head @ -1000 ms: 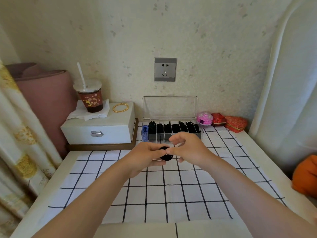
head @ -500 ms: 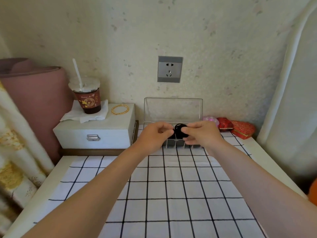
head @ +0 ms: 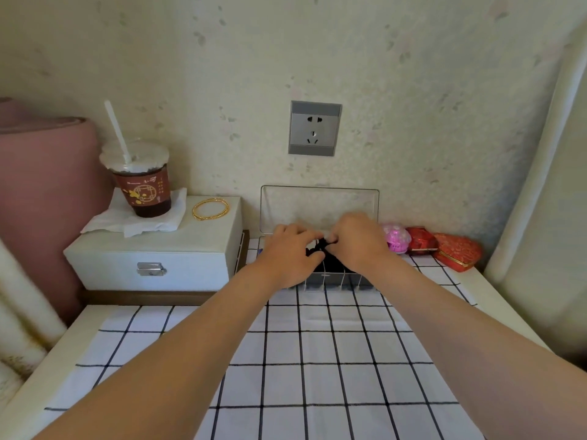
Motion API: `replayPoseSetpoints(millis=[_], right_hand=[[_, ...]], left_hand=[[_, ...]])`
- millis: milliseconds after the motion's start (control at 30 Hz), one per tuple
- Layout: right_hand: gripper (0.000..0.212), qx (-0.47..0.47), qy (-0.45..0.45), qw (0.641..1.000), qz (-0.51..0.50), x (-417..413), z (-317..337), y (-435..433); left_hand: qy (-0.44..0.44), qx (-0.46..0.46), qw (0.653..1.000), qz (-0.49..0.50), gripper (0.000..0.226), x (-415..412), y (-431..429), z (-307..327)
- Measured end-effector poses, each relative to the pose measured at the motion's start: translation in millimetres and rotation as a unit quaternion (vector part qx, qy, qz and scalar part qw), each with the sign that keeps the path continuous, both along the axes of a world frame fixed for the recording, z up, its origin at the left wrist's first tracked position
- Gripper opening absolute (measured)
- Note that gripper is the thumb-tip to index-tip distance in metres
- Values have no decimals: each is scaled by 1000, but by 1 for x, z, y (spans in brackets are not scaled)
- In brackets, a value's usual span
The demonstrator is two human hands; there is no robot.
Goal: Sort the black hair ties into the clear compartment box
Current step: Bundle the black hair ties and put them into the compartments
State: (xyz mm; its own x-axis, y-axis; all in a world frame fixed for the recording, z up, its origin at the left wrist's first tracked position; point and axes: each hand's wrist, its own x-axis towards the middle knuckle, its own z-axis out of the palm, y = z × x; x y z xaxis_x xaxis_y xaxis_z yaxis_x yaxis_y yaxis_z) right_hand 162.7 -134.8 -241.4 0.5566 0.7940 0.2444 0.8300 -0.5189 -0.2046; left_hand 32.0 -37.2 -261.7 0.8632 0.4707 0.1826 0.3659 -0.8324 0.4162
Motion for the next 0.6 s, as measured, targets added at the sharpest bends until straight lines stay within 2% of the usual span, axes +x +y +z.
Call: replayPoseSetpoints(millis=[100, 233, 333, 433, 500, 600], right_hand=[[21, -85, -45, 995, 11, -3, 3, 4], [29, -161, -26, 985, 49, 2, 11, 1], [27, -119, 69, 987, 81, 7, 19, -9], [27, 1, 152, 986, 74, 12, 25, -21], [27, 39, 167, 983, 69, 15, 25, -27], [20, 32, 121, 987, 99, 10, 20, -30]], left_hand=[[12, 5, 1000, -8, 48, 4, 0, -4], [19, 29, 999, -12, 49, 6, -1, -6], [42, 60, 997, -11, 50, 8, -1, -5], [71, 89, 993, -15, 49, 10, -2, -3], [85, 81, 993, -12, 49, 11, -3, 0], [66, 34, 997, -6, 44, 12, -1, 4]])
